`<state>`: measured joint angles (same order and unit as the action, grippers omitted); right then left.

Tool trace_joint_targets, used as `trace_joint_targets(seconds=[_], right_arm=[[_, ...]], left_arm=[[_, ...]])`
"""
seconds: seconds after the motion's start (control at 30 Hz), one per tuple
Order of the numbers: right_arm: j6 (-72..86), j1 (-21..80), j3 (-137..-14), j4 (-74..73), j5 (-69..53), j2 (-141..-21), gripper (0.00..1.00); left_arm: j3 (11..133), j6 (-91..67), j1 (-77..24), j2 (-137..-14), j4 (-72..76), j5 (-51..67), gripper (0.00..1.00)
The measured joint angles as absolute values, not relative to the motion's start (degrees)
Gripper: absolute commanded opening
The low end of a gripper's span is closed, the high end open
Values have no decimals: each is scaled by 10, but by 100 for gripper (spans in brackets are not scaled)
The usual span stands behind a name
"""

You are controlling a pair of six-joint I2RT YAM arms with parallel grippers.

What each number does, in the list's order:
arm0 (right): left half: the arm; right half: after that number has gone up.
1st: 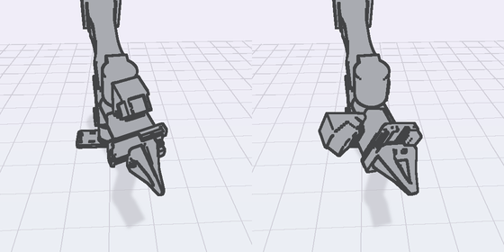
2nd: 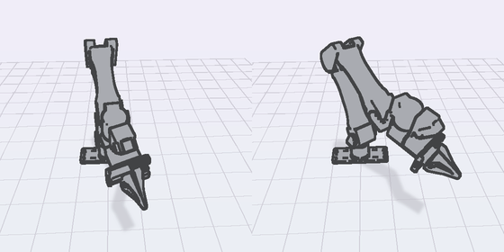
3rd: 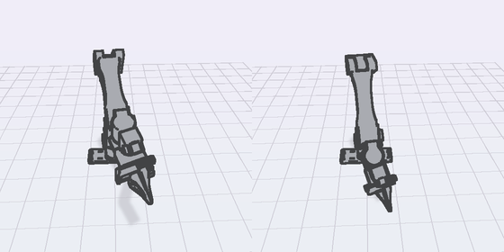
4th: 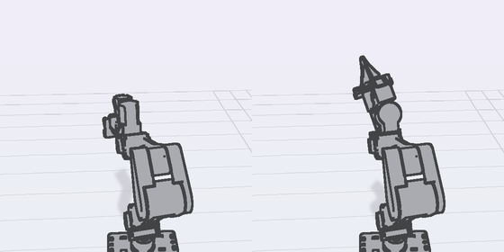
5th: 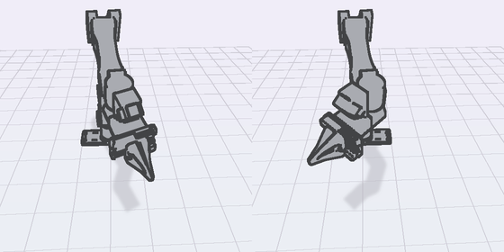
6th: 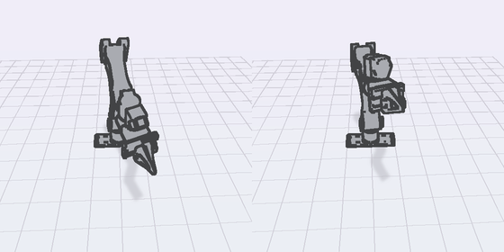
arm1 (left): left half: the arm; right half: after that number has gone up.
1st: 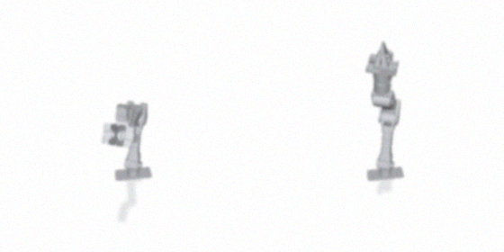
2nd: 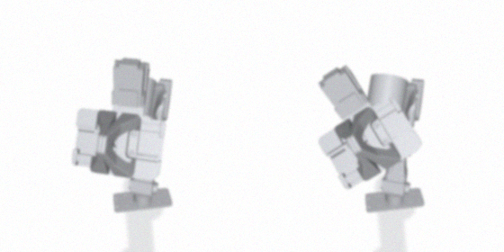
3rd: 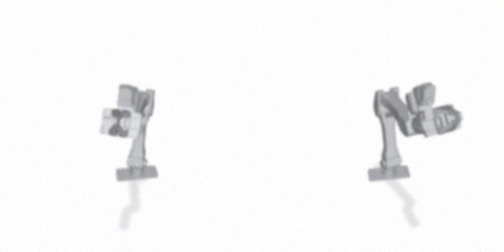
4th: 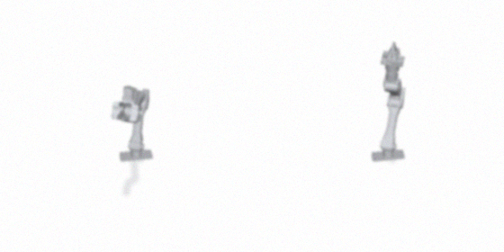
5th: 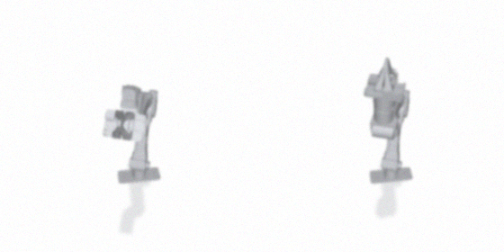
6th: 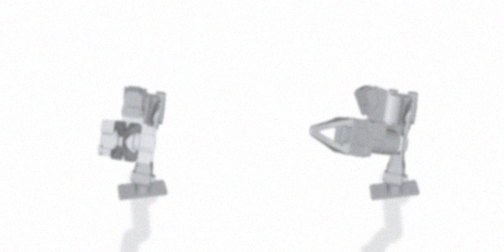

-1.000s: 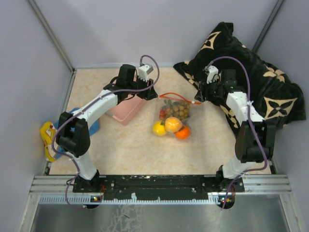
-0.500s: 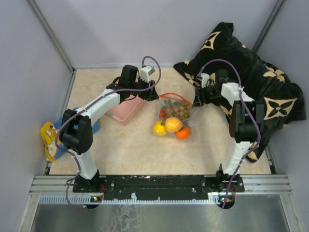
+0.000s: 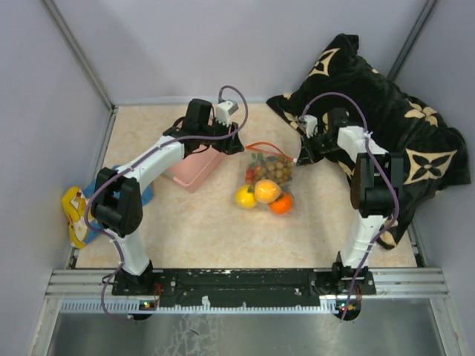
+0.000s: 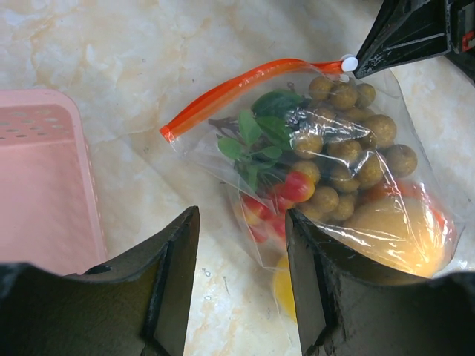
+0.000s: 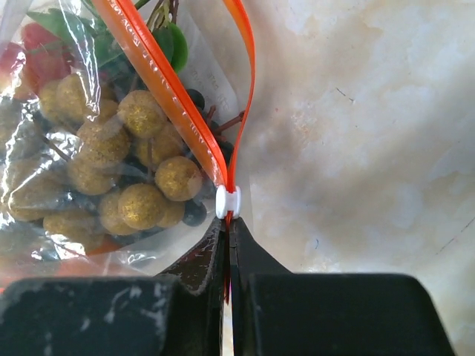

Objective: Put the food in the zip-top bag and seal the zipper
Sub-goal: Pick up the zipper food storage bag at the center of the board.

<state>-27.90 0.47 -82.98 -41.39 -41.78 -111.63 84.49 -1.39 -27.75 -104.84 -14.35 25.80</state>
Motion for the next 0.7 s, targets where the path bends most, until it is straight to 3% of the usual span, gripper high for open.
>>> trace_joint_targets(seconds=[0.3,0.7], right_arm=[[-280,71,-790,-356,-345,-984,0],[-302,130,-711,-260,-312,-779,0]], left_arm=[[847,20,-277,-1037,-161,230,56],[842,55,-278,-915,-153,236,60]])
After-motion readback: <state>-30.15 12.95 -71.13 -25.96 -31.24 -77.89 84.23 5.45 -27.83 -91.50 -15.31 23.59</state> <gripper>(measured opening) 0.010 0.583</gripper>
